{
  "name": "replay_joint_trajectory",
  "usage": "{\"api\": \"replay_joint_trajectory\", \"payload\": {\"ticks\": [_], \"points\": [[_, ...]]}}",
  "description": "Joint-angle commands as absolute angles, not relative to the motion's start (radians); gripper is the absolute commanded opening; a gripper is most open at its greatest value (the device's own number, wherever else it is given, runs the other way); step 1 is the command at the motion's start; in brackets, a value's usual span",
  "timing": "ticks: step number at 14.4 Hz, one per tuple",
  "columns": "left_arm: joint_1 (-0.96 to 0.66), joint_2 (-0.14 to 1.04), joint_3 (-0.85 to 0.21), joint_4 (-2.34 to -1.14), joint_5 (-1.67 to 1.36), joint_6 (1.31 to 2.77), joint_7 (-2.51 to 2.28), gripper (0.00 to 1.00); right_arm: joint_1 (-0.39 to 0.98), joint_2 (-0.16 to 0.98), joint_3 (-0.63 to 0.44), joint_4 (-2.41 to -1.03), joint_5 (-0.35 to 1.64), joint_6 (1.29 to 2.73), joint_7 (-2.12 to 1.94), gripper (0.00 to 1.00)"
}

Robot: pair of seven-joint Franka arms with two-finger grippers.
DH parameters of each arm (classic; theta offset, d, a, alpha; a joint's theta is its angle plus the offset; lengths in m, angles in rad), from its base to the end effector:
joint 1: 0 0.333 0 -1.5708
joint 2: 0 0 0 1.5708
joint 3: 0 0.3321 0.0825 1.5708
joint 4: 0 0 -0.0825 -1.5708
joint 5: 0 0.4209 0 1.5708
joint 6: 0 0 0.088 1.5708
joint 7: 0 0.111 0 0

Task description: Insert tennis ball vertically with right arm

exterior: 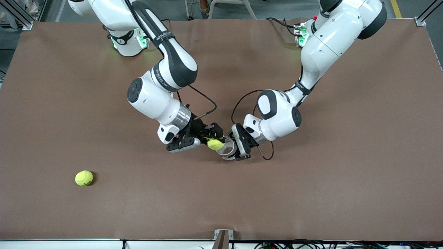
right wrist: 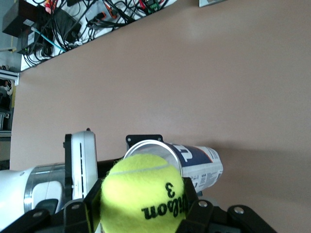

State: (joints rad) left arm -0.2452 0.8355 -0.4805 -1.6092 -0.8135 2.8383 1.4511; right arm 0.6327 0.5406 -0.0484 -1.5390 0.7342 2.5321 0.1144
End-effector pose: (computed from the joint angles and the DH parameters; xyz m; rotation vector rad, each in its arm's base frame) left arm 0.6245 -0.4273 0.1869 2.0646 -1.4191 0.7564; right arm 0.6469 0.4287 0.3795 -2.4879 0.0415 -0.2939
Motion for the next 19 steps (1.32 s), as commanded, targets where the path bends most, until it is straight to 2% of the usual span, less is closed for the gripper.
{"api": "replay_joint_trajectory", "payload": {"ticks": [1, 12, 13, 14, 15, 19], "points": [[-0.250, 0.838, -0.485, -1.605, -0.833, 2.855, 1.468, 0.70, 0.643, 0.567, -0.057, -1.508, 0.759, 2.543, 0.126, 0.34], [-0.252, 0.838, -0.485, -1.605, -0.831, 2.855, 1.468, 0.70, 0.663, 0.610, -0.058, -1.462, 0.753, 2.548, 0.155, 0.34], [-0.252, 0.839, -0.485, -1.602, -0.828, 2.855, 1.468, 0.69, 0.661, 0.611, -0.058, -1.462, 0.755, 2.551, 0.155, 0.39], [-0.253, 0.839, -0.485, -1.598, -0.827, 2.855, 1.467, 0.70, 0.664, 0.611, -0.058, -1.462, 0.755, 2.556, 0.155, 0.63], [-0.256, 0.839, -0.485, -1.598, -0.830, 2.855, 1.466, 0.70, 0.669, 0.611, -0.058, -1.460, 0.753, 2.563, 0.155, 1.00], [-0.258, 0.839, -0.485, -1.601, -0.830, 2.855, 1.468, 0.70, 0.670, 0.611, -0.058, -1.460, 0.755, 2.582, 0.153, 1.00]]}}
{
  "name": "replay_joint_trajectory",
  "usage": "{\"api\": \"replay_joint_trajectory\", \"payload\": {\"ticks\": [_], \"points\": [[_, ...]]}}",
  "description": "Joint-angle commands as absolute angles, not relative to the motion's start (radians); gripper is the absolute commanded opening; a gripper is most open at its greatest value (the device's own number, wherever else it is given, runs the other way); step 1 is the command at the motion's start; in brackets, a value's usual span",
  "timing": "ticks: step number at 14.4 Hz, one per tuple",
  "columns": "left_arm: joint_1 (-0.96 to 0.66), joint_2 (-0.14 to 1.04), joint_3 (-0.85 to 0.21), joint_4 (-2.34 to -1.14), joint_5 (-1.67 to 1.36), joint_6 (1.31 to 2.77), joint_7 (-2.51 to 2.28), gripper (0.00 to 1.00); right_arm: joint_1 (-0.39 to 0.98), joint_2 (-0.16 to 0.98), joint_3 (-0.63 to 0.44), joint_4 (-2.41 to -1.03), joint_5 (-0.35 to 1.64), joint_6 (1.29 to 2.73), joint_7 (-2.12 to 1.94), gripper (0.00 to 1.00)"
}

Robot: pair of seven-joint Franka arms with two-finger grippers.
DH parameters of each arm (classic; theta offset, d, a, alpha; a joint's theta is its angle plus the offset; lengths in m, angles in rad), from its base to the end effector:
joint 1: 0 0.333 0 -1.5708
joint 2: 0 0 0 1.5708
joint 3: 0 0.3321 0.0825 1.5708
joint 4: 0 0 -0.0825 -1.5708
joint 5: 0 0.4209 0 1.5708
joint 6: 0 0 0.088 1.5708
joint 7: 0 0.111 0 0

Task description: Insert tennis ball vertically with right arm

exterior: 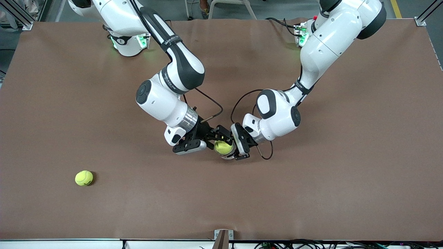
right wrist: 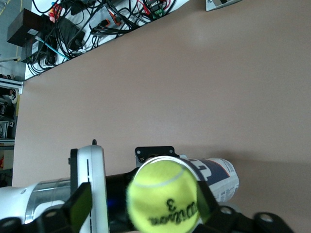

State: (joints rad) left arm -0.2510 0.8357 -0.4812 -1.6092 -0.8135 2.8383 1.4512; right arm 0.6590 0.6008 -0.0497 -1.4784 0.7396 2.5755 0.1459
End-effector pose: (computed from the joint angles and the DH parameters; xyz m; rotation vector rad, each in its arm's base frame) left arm 0.6218 -0.4313 0.1869 2.0589 -1.4246 0.7538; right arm 0.6507 0.4516 0.3691 -2.4705 0.0678 -0.3227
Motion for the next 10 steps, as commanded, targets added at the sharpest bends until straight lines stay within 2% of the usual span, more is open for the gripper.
{"api": "replay_joint_trajectory", "payload": {"ticks": [1, 4, 6, 8, 10], "points": [[-0.258, 0.839, -0.485, -1.601, -0.831, 2.855, 1.467, 0.70, 0.670, 0.607, -0.058, -1.460, 0.755, 2.580, 0.155, 1.00], [-0.256, 0.839, -0.485, -1.601, -0.833, 2.855, 1.466, 0.72, 0.641, 0.591, -0.092, -1.483, 0.739, 2.539, 0.152, 1.00], [-0.255, 0.839, -0.485, -1.601, -0.831, 2.855, 1.468, 0.73, 0.600, 0.560, -0.188, -1.500, 0.729, 2.395, 0.138, 1.00], [-0.255, 0.839, -0.485, -1.601, -0.830, 2.855, 1.468, 0.75, 0.559, 0.558, -0.318, -1.473, 0.616, 2.217, 0.025, 1.00], [-0.255, 0.841, -0.485, -1.601, -0.828, 2.855, 1.468, 0.77, 0.464, 0.558, -0.359, -1.470, 0.543, 2.139, -0.221, 1.00]]}}
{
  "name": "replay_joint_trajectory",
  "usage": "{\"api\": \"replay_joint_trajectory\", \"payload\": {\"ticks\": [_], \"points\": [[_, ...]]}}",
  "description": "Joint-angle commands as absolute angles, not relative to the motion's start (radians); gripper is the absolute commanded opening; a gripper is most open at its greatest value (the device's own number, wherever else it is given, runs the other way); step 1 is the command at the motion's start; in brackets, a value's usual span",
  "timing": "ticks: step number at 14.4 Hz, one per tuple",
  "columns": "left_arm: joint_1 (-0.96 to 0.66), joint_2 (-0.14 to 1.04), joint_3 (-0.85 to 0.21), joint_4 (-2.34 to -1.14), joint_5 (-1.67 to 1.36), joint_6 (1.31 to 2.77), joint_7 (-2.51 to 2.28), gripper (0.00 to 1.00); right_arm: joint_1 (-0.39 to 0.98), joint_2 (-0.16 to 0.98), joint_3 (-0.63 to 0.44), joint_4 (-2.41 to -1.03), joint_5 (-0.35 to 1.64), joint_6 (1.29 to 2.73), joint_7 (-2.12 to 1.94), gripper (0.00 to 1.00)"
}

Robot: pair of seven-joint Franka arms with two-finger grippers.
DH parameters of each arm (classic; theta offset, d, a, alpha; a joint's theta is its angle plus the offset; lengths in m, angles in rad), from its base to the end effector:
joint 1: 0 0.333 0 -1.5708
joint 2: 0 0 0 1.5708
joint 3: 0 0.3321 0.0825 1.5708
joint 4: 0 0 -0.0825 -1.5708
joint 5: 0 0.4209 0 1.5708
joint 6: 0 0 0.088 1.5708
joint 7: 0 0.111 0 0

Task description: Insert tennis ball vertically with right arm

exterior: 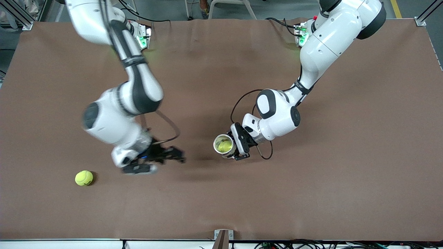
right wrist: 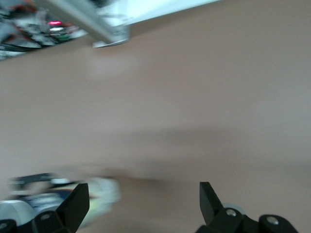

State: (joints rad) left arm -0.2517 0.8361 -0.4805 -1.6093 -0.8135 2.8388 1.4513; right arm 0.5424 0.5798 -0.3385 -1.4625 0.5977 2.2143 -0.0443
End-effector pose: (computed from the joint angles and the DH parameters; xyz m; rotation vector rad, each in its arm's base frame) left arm 0.6216 -0.4313 0.1864 2.0595 -1.4251 0.7534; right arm 0.7387 0.2227 0.3751 -2.7791 -0.0100 -0.2559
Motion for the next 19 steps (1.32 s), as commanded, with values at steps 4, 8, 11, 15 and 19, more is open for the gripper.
{"api": "replay_joint_trajectory", "payload": {"ticks": [4, 8, 11, 15, 19], "points": [[-0.256, 0.841, -0.483, -1.603, -0.827, 2.855, 1.468, 0.79, 0.247, 0.569, -0.359, -1.477, 0.540, 1.976, -0.636, 1.00], [-0.256, 0.839, -0.483, -1.605, -0.827, 2.855, 1.470, 0.78, 0.160, 0.647, -0.359, -1.471, 0.437, 1.982, -1.016, 1.00], [-0.255, 0.839, -0.483, -1.603, -0.827, 2.855, 1.482, 0.78, 0.127, 0.713, -0.353, -1.470, 0.440, 2.122, -1.219, 1.00], [-0.253, 0.839, -0.485, -1.612, -0.827, 2.855, 1.489, 0.78, 0.103, 0.775, -0.348, -1.381, 0.443, 2.143, -1.333, 1.00], [-0.247, 0.838, -0.485, -1.618, -0.830, 2.855, 1.505, 0.78, 0.098, 0.784, -0.348, -1.368, 0.443, 2.148, -1.379, 1.00]]}}
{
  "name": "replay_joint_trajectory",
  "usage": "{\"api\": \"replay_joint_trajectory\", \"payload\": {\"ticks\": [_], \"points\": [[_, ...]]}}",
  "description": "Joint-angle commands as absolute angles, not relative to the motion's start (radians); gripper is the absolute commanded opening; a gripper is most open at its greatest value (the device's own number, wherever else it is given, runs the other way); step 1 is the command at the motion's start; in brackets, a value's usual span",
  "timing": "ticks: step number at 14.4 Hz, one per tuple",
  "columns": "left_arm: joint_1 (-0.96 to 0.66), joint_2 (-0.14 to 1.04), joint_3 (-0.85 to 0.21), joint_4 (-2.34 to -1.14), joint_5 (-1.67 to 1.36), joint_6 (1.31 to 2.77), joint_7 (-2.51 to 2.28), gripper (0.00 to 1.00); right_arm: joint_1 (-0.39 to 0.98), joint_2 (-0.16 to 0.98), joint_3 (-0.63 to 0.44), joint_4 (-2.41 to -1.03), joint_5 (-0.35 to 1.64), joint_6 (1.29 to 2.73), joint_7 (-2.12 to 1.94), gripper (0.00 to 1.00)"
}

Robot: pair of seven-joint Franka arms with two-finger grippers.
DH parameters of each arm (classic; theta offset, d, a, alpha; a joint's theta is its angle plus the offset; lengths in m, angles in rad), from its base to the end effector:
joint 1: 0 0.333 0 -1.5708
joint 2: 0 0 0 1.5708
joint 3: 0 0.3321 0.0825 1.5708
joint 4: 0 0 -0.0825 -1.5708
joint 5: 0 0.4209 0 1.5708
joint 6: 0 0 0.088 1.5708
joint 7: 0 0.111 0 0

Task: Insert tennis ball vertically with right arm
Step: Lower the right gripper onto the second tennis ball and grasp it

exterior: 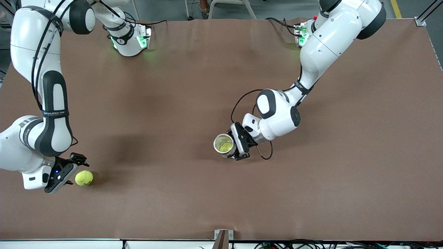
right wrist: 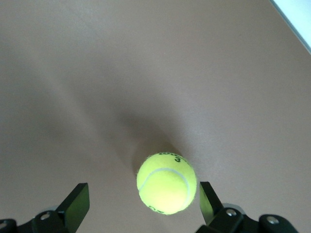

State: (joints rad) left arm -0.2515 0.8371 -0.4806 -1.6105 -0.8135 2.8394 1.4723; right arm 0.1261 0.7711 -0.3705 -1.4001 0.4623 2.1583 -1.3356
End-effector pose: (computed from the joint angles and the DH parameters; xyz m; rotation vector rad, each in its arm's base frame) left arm 0.6212 -0.4311 0.1852 2.0484 -1.4485 0.7598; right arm 0.7685 -0.1116 0.2601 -2.7367 -1.3967 -0.1991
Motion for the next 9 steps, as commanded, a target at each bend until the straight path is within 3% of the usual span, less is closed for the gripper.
{"api": "replay_joint_trajectory", "payload": {"ticks": [1, 9], "points": [[-0.248, 0.838, -0.485, -1.618, -0.834, 2.855, 1.505, 0.78, 0.094, 0.784, -0.348, -1.368, 0.445, 2.148, -1.393, 1.00], [-0.249, 0.839, -0.485, -1.618, -0.838, 2.855, 1.505, 0.78, 0.086, 0.779, -0.348, -1.371, 0.457, 2.221, -1.468, 1.00]]}}
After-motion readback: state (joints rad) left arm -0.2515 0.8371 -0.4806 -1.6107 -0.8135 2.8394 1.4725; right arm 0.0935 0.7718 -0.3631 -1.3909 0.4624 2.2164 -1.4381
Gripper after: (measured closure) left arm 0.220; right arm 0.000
